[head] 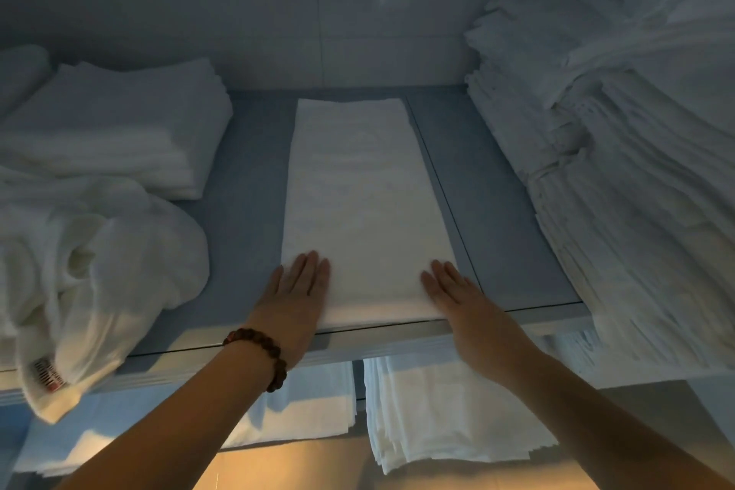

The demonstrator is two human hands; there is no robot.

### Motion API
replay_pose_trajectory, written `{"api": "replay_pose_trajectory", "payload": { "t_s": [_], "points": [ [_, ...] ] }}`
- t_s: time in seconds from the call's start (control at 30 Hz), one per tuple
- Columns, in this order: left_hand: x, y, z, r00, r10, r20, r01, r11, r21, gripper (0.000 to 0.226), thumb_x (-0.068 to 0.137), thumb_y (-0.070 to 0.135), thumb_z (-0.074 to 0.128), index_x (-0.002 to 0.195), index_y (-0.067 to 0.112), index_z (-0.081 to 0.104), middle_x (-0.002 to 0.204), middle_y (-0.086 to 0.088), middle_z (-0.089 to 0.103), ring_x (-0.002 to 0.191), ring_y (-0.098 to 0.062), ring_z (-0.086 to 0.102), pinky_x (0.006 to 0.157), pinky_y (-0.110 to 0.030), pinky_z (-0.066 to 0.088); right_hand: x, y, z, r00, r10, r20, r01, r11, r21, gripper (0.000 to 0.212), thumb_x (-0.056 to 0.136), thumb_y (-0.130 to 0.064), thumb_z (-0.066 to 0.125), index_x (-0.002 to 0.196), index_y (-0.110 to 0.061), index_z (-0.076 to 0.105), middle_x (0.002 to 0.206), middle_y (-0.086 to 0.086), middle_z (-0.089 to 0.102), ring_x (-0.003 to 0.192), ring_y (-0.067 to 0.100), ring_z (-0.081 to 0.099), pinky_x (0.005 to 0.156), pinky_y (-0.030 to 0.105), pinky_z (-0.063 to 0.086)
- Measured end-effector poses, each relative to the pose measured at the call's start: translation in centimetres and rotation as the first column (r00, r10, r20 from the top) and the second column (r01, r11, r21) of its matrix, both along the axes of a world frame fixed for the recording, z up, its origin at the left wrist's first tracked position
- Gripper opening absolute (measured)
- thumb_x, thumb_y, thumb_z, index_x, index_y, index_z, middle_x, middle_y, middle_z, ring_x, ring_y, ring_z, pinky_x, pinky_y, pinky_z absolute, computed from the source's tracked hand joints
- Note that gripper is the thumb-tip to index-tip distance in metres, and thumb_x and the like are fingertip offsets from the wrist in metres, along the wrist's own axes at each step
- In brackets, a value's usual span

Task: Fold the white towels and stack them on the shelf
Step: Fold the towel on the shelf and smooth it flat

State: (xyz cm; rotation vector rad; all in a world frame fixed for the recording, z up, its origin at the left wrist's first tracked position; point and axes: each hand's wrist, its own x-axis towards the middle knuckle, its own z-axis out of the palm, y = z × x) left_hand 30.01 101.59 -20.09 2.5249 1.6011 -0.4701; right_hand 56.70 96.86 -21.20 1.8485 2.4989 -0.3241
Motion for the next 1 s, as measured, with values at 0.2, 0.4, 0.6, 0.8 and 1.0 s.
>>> {"api": "replay_pose_trajectory", "payload": {
  "t_s": [0.2, 0.4, 0.6, 0.8, 1.0],
  "points": [
    [3.5, 1.8, 0.9, 0.926, 0.044, 0.374, -0.078, 0.994, 0.076, 0.051, 0.094, 0.04, 0.031, 0.144, 0.032, 0.028, 0.156, 0.002, 0.02, 0.143, -0.014, 0.014, 0.115, -0.043, -0.005, -3.0, 3.1, 2.1, 0.994, -0.063, -0.087, 0.075, 0.987, 0.142, 0.05, 0.096, -0.021, 0.034, 0.145, -0.011, 0.03, 0.155, 0.007, 0.025, 0.144, 0.018, 0.019, 0.119, 0.035, 0.008],
    [5.5, 2.3, -3.4, 0.937, 0.099, 0.334, -0.159, 0.975, 0.157, 0.057, 0.095, 0.049, 0.004, 0.146, 0.033, -0.016, 0.156, 0.004, -0.019, 0.142, -0.017, -0.022, 0.115, -0.04, -0.013, -5.2, 5.3, -1.2, 0.996, -0.076, 0.042, 0.073, 0.996, 0.059, 0.058, 0.097, -0.048, 0.009, 0.148, -0.028, -0.01, 0.157, -0.005, -0.016, 0.144, 0.015, -0.019, 0.118, 0.043, -0.01],
    [4.4, -1.7, -3.0, 0.947, 0.077, 0.313, -0.127, 0.982, 0.142, 0.062, 0.091, 0.055, 0.001, 0.144, 0.033, -0.022, 0.153, 0.002, -0.025, 0.141, -0.023, -0.024, 0.116, -0.045, -0.011, -5.5, 1.1, -0.6, 0.996, -0.059, 0.071, 0.057, 0.998, 0.029, 0.069, 0.091, -0.06, 0.001, 0.149, -0.025, -0.01, 0.156, 0.003, -0.017, 0.145, 0.026, -0.013, 0.119, 0.045, -0.005],
    [6.0, 1.4, 0.1, 0.866, 0.124, 0.484, -0.252, 0.945, 0.208, 0.051, 0.087, 0.034, 0.025, 0.128, 0.016, 0.05, 0.131, -0.011, 0.049, 0.122, -0.032, 0.045, 0.102, -0.044, 0.03, -5.2, 4.9, 2.7, 0.988, -0.04, -0.152, 0.065, 0.985, 0.163, 0.046, 0.095, -0.03, 0.031, 0.135, -0.015, 0.048, 0.134, 0.009, 0.051, 0.122, 0.029, 0.045, 0.104, 0.04, 0.037],
    [5.0, 8.1, -3.6, 0.886, 0.329, 0.327, -0.388, 0.912, 0.136, 0.057, 0.098, 0.038, 0.014, 0.149, 0.026, -0.008, 0.158, 0.0, -0.011, 0.144, -0.021, -0.012, 0.116, -0.044, -0.01, -1.8, 11.4, 0.1, 0.982, -0.134, 0.131, 0.136, 0.991, -0.004, 0.059, 0.098, -0.051, 0.011, 0.149, -0.028, -0.007, 0.158, -0.006, -0.012, 0.146, 0.015, -0.012, 0.118, 0.051, -0.004]
  ]
}}
